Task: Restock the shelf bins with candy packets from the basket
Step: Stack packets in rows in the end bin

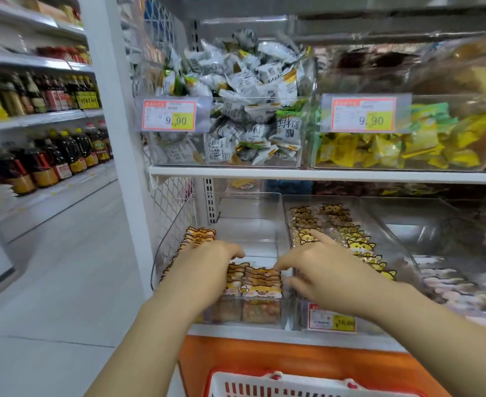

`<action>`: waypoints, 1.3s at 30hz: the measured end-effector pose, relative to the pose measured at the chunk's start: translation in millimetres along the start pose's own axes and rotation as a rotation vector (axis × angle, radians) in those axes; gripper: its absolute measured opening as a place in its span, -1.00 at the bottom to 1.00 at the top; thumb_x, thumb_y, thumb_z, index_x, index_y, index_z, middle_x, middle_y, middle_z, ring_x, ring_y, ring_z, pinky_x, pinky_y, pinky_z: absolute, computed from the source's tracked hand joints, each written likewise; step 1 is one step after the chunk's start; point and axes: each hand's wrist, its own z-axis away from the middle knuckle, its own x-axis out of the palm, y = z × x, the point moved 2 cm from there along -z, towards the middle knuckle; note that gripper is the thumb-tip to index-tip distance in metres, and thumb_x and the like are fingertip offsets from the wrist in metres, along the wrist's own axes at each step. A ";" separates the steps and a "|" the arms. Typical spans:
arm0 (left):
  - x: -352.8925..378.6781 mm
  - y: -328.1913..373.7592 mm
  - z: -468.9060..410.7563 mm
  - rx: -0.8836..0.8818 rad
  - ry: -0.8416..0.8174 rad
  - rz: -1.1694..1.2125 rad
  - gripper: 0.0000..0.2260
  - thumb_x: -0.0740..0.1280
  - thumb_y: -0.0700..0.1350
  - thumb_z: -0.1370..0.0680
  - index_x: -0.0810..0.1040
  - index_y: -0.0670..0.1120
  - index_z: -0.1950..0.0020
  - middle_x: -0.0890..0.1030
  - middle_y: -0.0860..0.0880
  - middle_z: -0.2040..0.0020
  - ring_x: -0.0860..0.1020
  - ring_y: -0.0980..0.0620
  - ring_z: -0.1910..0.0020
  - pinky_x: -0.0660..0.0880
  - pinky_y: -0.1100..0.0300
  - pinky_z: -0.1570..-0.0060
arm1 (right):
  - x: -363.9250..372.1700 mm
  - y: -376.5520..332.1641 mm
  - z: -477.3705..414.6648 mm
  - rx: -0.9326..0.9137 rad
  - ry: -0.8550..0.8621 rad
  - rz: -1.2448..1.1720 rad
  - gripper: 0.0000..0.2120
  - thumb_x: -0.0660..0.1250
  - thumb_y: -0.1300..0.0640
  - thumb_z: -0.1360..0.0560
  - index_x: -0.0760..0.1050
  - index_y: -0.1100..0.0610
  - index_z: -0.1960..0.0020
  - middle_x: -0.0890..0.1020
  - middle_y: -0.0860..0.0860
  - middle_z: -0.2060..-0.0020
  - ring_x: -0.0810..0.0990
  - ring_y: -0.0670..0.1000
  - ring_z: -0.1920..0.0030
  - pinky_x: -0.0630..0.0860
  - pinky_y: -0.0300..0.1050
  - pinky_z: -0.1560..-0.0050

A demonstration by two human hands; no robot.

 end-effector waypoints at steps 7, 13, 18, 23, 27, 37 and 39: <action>22.6 69.4 91.6 0.022 0.111 0.191 -0.72 0.26 -0.10 -0.62 0.56 0.15 -0.29 0.59 0.15 -0.24 0.55 0.04 -0.21 0.49 0.04 -0.19 | 57.0 6.1 92.2 0.081 -0.037 -0.285 -0.78 0.29 -0.07 -0.57 0.59 -0.14 -0.18 0.67 -0.22 -0.03 0.59 -0.18 -0.02 0.55 -0.11 -0.05; 145.1 99.2 146.0 -0.152 -0.240 0.338 -0.78 0.22 -0.01 -0.65 0.58 0.15 -0.24 0.62 0.15 -0.19 0.57 0.09 -0.15 0.50 0.17 -0.08 | 150.4 11.9 150.5 0.174 -0.297 -0.474 -0.79 0.35 0.01 -0.56 0.64 -0.06 -0.16 0.66 -0.19 0.02 0.58 -0.17 0.07 0.43 -0.38 0.02; 245.7 83.0 187.8 -0.266 -0.577 0.324 -0.75 0.22 -0.10 -0.65 0.59 0.04 -0.26 0.58 -0.01 -0.31 0.56 -0.04 -0.21 0.52 0.06 -0.18 | 238.0 34.6 194.1 0.377 -0.477 -0.604 -0.81 0.34 0.04 -0.53 0.63 0.15 0.00 0.68 0.00 0.10 0.63 -0.03 0.10 0.53 -0.20 0.04; 318.2 68.1 216.8 -0.334 -0.874 0.257 -0.75 0.19 -0.19 -0.57 0.59 -0.01 -0.16 0.60 -0.13 -0.09 0.57 -0.09 0.05 0.55 0.07 0.00 | 321.7 37.3 216.4 0.423 -0.711 -0.613 -0.85 0.28 0.05 -0.59 0.56 0.11 0.02 0.57 0.11 -0.07 0.57 0.04 0.11 0.47 -0.08 0.05; 343.8 75.5 223.8 -0.314 -0.955 0.219 -0.65 0.24 -0.11 -0.56 0.47 -0.02 -0.35 0.48 -0.15 -0.34 0.51 -0.20 -0.25 0.51 -0.03 -0.19 | 382.1 30.1 231.0 0.501 -0.905 -0.624 -0.72 0.23 0.04 -0.57 0.57 0.24 0.05 0.55 0.19 0.24 0.52 0.21 0.25 0.50 0.03 0.23; 397.1 59.5 255.6 -0.389 -1.096 0.288 -0.42 0.19 -0.04 -0.67 0.01 0.15 -0.63 -0.09 -0.04 -0.64 0.21 -0.20 -0.55 0.31 -0.07 -0.41 | 444.3 -39.1 241.2 0.725 -0.965 -0.796 -0.57 0.37 -0.01 -0.53 0.35 0.17 -0.28 0.54 0.05 0.04 0.56 0.05 0.08 0.53 -0.03 0.10; 398.5 57.8 258.2 -0.387 -1.076 0.305 -0.44 0.19 -0.04 -0.67 0.03 0.11 -0.63 -0.08 -0.04 -0.64 0.16 -0.19 -0.56 0.29 -0.06 -0.43 | 448.4 -41.8 242.1 0.786 -0.904 -0.814 -0.64 0.38 -0.01 -0.52 0.37 0.14 -0.19 0.56 0.07 0.10 0.56 0.06 0.15 0.55 0.04 0.14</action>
